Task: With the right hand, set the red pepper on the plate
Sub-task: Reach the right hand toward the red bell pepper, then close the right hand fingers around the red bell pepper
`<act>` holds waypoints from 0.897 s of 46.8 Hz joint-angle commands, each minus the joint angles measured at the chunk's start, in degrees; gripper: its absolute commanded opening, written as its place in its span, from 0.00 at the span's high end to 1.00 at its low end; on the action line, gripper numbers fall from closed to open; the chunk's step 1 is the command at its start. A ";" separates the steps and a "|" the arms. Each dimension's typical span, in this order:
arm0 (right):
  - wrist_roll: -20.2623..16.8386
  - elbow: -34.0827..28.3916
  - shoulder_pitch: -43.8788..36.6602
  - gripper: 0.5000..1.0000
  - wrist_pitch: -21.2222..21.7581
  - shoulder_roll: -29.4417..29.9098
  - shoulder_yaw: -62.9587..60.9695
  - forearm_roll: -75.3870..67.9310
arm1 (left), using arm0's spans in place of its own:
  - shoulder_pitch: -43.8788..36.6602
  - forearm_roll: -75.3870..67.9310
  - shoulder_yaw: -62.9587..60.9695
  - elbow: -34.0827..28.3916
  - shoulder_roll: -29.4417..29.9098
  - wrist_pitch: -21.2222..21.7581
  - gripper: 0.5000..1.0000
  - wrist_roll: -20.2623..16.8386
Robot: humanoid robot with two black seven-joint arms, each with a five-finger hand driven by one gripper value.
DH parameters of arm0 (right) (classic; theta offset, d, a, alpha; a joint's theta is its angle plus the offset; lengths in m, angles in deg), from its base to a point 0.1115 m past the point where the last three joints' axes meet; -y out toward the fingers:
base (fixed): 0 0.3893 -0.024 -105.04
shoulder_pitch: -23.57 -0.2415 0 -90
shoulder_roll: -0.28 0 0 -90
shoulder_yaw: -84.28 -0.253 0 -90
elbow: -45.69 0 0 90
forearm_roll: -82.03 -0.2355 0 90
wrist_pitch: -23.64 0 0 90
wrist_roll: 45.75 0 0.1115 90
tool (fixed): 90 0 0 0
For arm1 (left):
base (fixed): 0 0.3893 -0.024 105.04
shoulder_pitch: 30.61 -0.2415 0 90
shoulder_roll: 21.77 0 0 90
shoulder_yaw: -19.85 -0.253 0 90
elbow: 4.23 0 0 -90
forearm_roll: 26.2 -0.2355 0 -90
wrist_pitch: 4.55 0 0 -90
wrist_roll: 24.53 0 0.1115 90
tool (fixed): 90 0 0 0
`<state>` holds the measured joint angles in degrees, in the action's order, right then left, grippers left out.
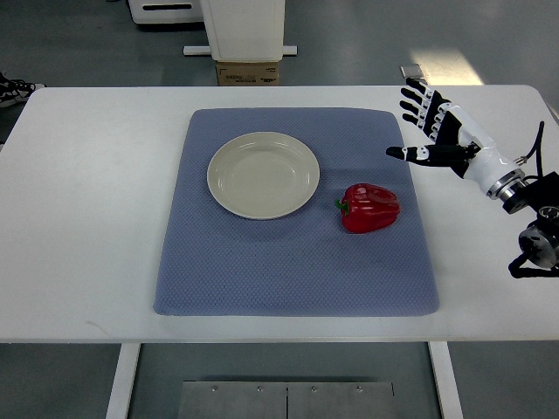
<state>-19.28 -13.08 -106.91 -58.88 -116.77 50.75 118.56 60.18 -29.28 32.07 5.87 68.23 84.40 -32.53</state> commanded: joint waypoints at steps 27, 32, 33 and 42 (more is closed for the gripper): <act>6.14 -1.43 -12.69 0.01 -2.47 -4.06 27.27 6.28 | 0.00 0.00 0.00 0.00 0.00 0.00 0.00 0.00; 6.14 -1.17 -13.92 0.02 -5.20 -3.71 31.49 6.54 | 0.00 0.00 0.00 0.00 0.00 0.00 0.00 0.00; 6.14 -1.17 -14.18 0.02 -5.72 -3.62 32.02 6.54 | 0.00 0.00 0.00 0.00 0.00 0.00 0.00 0.00; 5.96 -0.55 -15.50 0.03 -8.28 -3.01 35.45 6.63 | 0.00 0.00 0.00 0.00 0.00 0.00 0.00 0.00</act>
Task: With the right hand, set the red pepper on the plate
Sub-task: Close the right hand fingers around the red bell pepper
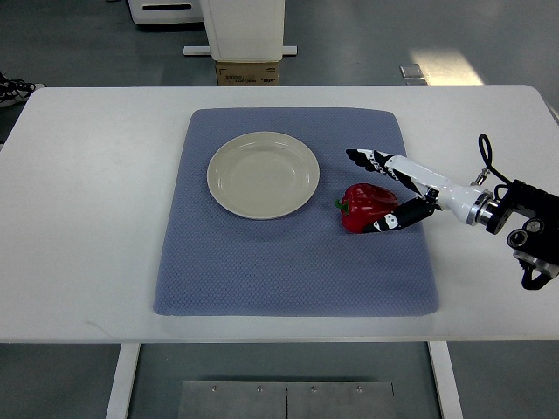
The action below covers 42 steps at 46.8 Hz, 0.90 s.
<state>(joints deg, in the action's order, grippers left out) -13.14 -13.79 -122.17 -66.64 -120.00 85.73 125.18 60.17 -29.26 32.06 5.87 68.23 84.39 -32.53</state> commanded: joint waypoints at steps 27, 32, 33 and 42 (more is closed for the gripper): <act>-0.53 2.35 -0.25 0.32 -1.04 1.10 3.74 0.01 | 0.00 -0.02 0.00 0.00 0.00 0.01 0.00 0.00; -0.44 2.44 -0.25 0.52 -1.04 1.10 3.65 -0.08 | 0.00 -0.02 0.00 0.00 0.00 0.01 0.00 0.00; -0.44 2.44 -0.25 0.56 -1.04 1.10 3.73 0.01 | 0.00 -0.02 0.00 0.00 0.00 0.01 0.00 0.00; -0.61 2.44 -0.43 1.00 -0.95 1.10 3.47 -0.17 | 0.00 -0.02 0.00 0.00 0.00 0.01 0.00 0.00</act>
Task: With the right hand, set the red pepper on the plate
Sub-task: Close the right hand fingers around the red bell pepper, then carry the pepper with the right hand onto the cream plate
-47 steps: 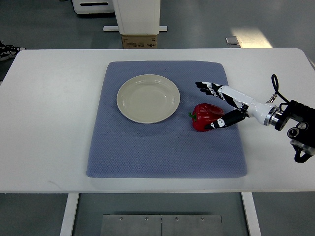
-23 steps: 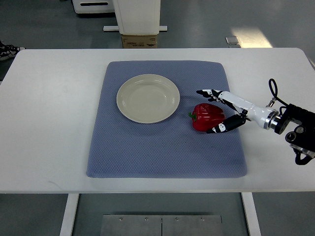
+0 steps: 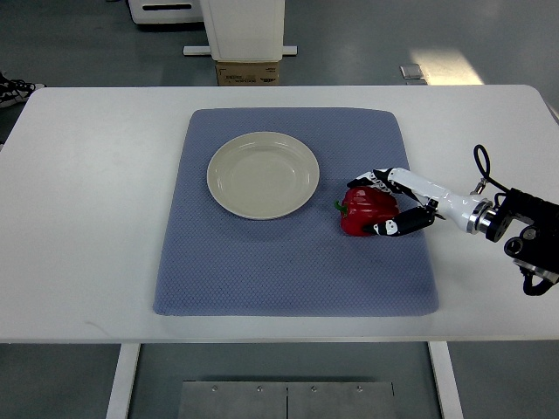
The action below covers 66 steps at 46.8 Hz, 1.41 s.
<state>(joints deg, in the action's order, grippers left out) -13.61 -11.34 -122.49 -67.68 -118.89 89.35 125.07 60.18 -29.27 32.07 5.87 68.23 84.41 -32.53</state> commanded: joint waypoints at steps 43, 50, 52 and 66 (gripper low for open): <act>-12.19 -0.10 -8.27 1.00 0.35 7.64 -3.40 -1.19 | 0.00 -0.01 0.00 0.00 0.00 -0.01 0.00 0.00; -14.82 -0.01 -10.29 1.00 0.26 10.10 -3.40 -2.42 | 0.00 -0.01 0.00 0.00 0.00 -0.01 0.00 0.00; -15.53 0.08 -11.00 1.00 0.26 10.80 -3.40 -2.86 | 0.00 -0.01 0.00 0.00 0.00 -0.01 0.00 0.00; -19.84 2.54 -13.55 1.00 0.09 17.30 -3.40 -3.22 | 0.00 -0.01 0.00 0.00 0.00 -0.01 0.00 0.00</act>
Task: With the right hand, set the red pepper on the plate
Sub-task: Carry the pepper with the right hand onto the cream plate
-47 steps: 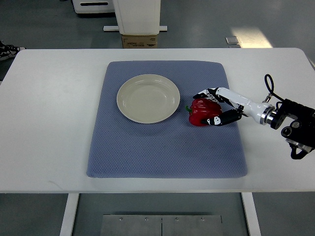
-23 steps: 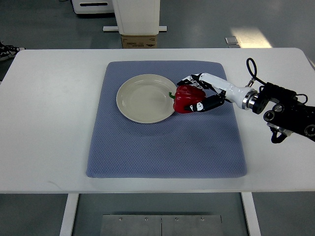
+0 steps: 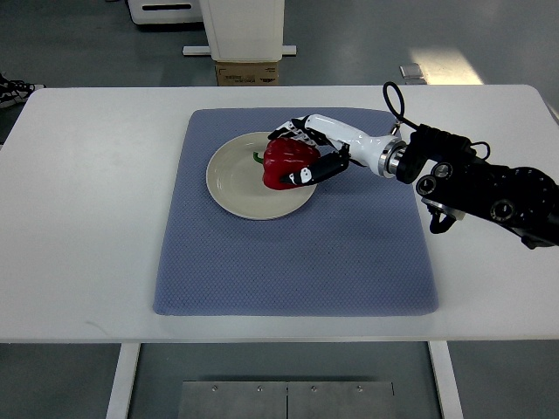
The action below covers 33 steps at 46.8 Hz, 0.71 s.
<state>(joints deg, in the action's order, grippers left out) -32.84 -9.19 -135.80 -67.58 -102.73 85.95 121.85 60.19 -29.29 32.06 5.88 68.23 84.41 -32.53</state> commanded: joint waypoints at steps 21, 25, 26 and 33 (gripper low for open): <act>-5.62 6.28 -1.03 1.00 -0.37 10.90 -0.71 0.00 | -0.02 0.01 0.00 0.00 0.00 -0.01 0.00 0.00; -7.11 7.60 -0.76 1.00 -0.45 12.57 -2.20 0.00 | -0.02 0.01 0.00 0.00 0.00 -0.01 0.00 0.00; -7.46 7.95 -0.59 1.00 -0.54 13.01 -2.64 0.00 | -0.02 0.01 0.00 0.00 0.00 -0.01 0.00 0.00; -9.66 10.58 0.38 1.00 -2.39 13.01 -5.10 0.00 | -0.02 0.01 0.00 0.00 0.00 -0.01 0.00 0.00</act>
<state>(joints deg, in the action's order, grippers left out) -41.86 0.38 -135.81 -69.38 -89.75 81.48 121.85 60.18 -29.26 32.07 5.87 68.23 84.41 -32.53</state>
